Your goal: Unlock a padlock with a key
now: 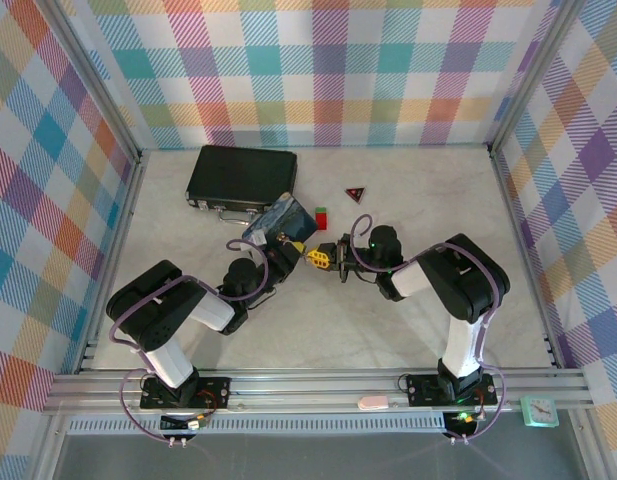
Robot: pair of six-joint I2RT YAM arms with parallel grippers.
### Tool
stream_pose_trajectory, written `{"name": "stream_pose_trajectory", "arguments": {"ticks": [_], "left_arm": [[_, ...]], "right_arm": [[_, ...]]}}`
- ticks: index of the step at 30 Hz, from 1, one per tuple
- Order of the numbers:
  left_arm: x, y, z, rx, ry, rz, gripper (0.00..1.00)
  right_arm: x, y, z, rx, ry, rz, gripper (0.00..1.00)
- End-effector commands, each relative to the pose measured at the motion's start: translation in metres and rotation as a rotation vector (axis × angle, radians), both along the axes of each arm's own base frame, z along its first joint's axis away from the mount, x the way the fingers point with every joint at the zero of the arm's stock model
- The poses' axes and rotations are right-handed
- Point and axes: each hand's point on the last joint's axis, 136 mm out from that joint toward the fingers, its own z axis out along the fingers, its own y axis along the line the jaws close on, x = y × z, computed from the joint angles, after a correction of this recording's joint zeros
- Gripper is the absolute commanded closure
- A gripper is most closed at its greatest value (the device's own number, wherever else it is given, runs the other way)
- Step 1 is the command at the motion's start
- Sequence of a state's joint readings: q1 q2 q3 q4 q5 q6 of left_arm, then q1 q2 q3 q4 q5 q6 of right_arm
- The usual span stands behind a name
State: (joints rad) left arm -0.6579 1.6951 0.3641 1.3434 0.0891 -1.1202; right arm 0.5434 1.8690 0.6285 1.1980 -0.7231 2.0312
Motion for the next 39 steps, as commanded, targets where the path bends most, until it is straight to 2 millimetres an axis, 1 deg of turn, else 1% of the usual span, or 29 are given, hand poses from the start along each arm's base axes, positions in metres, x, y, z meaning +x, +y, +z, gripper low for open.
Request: {"name": "stream_pose_trajectory", "arguments": {"ticks": [1,4,8,10,12,15,18,19,21,23,26,29,31,33,37,39], "left_arm": [[-0.046,-0.039,-0.006,0.046,-0.037,-0.279,1.0],[-0.041,-0.038,-0.001,0.039,-0.042,-0.258,1.0],[-0.035,-0.034,-0.001,0.042,-0.022,-0.216,1.0],[-0.032,-0.032,-0.004,0.055,-0.001,-0.195,1.0],[-0.031,-0.03,-0.009,0.085,0.025,-0.18,1.0],[-0.029,-0.025,-0.014,0.143,0.056,-0.158,1.0],[-0.028,-0.021,-0.016,0.22,0.087,-0.148,1.0],[-0.028,-0.022,-0.012,0.248,0.081,-0.156,1.0],[-0.029,-0.019,-0.013,0.308,0.107,-0.157,1.0],[-0.029,-0.015,-0.013,0.361,0.127,-0.149,1.0],[-0.029,-0.013,-0.011,0.404,0.154,-0.15,1.0],[-0.028,-0.015,-0.009,0.411,0.183,-0.156,1.0],[-0.028,-0.018,-0.009,0.405,0.201,-0.162,1.0],[-0.027,-0.019,-0.01,0.395,0.221,-0.164,1.0],[-0.028,-0.023,-0.013,0.381,0.262,-0.172,1.0],[-0.029,-0.024,-0.015,0.371,0.28,-0.177,1.0]], "right_arm": [[0.015,0.007,0.074,0.21,-0.04,-0.058,1.0],[0.013,0.011,0.054,0.162,-0.087,-0.029,1.0],[0.011,0.01,0.019,0.051,-0.187,-0.024,1.0],[0.01,0.009,0.005,-0.014,-0.236,-0.013,0.96],[0.01,0.008,-0.002,-0.072,-0.307,-0.002,0.91],[0.004,0.002,-0.016,-0.164,-0.357,0.022,0.84],[-0.01,-0.008,-0.037,-0.308,-0.381,0.085,0.76],[-0.015,-0.013,-0.042,-0.362,-0.39,0.109,0.74],[-0.024,-0.025,-0.05,-0.474,-0.416,0.145,0.7],[-0.03,-0.04,-0.053,-0.596,-0.46,0.181,0.67],[-0.033,-0.058,-0.049,-0.732,-0.55,0.215,0.64],[-0.034,-0.066,-0.037,-0.792,-0.673,0.247,0.63],[-0.038,-0.065,-0.029,-0.803,-0.78,0.28,0.63],[-0.046,-0.057,-0.024,-0.805,-0.913,0.331,0.63],[-0.057,-0.043,-0.021,-0.828,-1.129,0.4,0.61],[-0.06,-0.035,-0.017,-0.828,-1.239,0.406,0.61]]}}
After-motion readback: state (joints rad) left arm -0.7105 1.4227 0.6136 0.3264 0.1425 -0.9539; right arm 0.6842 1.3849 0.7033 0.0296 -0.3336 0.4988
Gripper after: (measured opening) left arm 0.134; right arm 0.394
